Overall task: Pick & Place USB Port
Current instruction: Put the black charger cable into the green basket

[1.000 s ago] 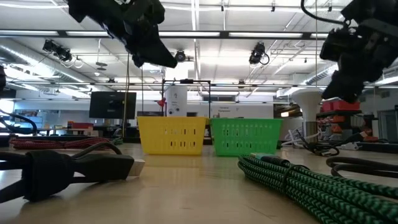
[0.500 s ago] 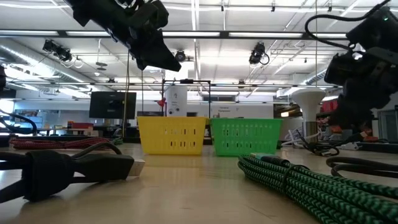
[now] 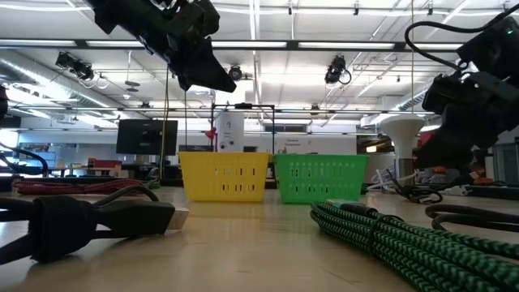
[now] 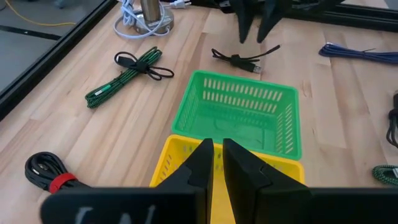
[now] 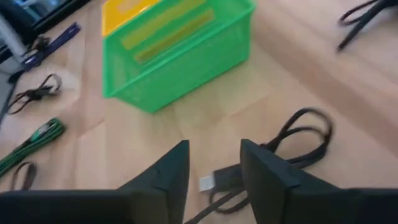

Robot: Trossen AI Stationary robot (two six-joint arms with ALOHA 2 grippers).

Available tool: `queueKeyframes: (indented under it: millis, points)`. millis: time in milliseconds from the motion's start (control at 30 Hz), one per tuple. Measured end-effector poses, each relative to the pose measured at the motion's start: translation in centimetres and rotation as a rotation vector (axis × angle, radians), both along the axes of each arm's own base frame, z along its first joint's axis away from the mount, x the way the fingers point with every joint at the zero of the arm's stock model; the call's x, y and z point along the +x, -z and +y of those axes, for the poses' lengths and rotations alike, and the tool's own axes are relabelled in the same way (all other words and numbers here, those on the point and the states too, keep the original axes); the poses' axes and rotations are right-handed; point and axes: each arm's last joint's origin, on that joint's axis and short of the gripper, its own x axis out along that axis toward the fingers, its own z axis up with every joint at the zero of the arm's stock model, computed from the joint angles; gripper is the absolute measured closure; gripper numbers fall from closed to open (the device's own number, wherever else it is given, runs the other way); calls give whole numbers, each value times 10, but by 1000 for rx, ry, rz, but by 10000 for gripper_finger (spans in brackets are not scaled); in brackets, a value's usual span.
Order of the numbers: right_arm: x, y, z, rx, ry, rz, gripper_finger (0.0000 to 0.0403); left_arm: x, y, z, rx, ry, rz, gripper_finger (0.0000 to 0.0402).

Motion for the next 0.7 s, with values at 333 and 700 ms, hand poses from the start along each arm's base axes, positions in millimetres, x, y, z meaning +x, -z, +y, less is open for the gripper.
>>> queueKeyframes:
  millis: [333, 700]
  points:
    - [1, 9, -8, -20, 108, 81, 266, 0, 0, 0, 22, 12, 5, 362]
    - [11, 16, -9, 11, 113, 98, 282, 0, 0, 0, 29, 16, 6, 362]
